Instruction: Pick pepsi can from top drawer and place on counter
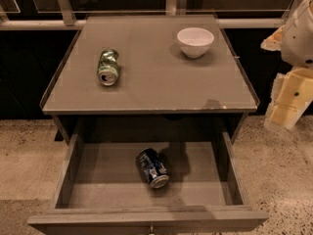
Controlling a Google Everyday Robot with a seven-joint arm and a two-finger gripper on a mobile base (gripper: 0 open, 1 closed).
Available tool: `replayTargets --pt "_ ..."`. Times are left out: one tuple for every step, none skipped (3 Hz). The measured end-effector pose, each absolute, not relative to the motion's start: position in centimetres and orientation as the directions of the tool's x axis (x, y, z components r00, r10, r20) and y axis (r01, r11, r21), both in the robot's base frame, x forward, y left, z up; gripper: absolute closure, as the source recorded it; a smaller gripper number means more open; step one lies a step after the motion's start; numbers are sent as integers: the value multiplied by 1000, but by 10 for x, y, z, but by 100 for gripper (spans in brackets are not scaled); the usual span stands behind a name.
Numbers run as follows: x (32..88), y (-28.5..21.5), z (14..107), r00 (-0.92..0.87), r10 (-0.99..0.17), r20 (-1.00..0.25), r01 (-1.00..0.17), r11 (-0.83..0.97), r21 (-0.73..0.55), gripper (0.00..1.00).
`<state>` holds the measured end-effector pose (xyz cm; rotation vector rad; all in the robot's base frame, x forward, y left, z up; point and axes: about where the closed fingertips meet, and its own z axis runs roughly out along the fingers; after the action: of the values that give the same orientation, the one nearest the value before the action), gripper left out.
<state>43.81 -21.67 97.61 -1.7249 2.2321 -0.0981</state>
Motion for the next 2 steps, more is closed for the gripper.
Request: replayTargets --pt "438 -217 976 -222 -953 -207 -931 270 -245 0" --pt "431 -209 962 -239 -945 -225 -924 292 -245 0"
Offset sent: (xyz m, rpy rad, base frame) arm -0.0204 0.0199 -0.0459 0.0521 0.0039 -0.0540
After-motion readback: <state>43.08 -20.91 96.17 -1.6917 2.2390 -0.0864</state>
